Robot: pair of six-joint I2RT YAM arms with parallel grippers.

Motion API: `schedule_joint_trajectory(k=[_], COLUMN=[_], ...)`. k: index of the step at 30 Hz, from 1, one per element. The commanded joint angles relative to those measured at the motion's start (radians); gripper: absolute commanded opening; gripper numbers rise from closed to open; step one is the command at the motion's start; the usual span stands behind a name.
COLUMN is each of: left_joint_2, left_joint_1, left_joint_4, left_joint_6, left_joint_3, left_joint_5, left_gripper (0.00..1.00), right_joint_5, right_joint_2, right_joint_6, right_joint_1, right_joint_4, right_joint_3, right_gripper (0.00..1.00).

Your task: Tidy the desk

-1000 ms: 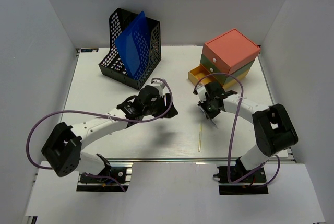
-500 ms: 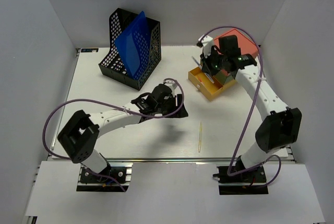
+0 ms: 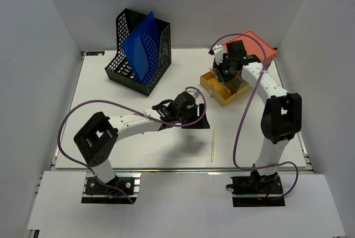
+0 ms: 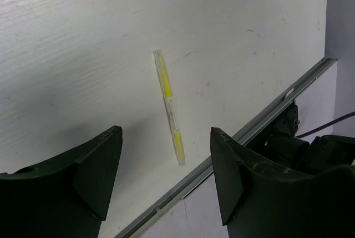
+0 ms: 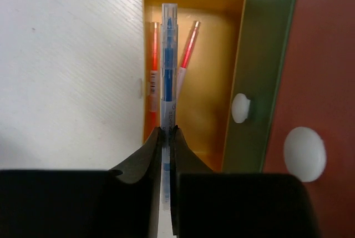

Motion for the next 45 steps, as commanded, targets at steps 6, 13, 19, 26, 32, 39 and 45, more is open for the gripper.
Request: schedule_joint_trajectory(k=[6,13,19,26,32,39,45], left_joint_2=[0.057,0.117,0.175,0.263,0.372,0.461,0.537], left_joint_1=[-0.059,-0.080,-0.111,-0.161,-0.217,-0.257,-0.278], left_joint_4=[-0.058,-0.121,-0.202,-0.314,-0.501,-0.575,-0.636], left_joint_6=[-0.037,-0.045,-0.065,-0.071,-0.092,-0.101,-0.114], left_joint_3=[0.106,0.163,0.226,0.353,0.480,0.560,0.614], left_joint_5=[-0.044,-0.068,-0.114,-0.178,-0.267,-0.333,-0.387], left_gripper=[0.75,0.76,0.73,0.67,0.61,0.56,0.46], right_joint_5=[0.071,0.030,-0.222,-0.230,-0.216,-0.256,-0.273], right_joint_2=[-0.010,-0.049,-0.256,-0.502,-0.652,-0.718,-0.779], right_joint_6=[-0.041,-0.027,0.031,0.136,0.163,0.183,0.186], right_joint_1=[-0.006,-0.010,-0.042,-0.099,-0.150,-0.187,-0.205], right_joint_4=[0.074,0.053,0.048,0.114,0.132,0.111,0.102], right_joint_3=[-0.036,-0.041,-0.160,-0.372,-0.447,-0.482,-0.501], right_gripper=[0.36,0.39,0.10,0.09,0.06,0.04,0.03])
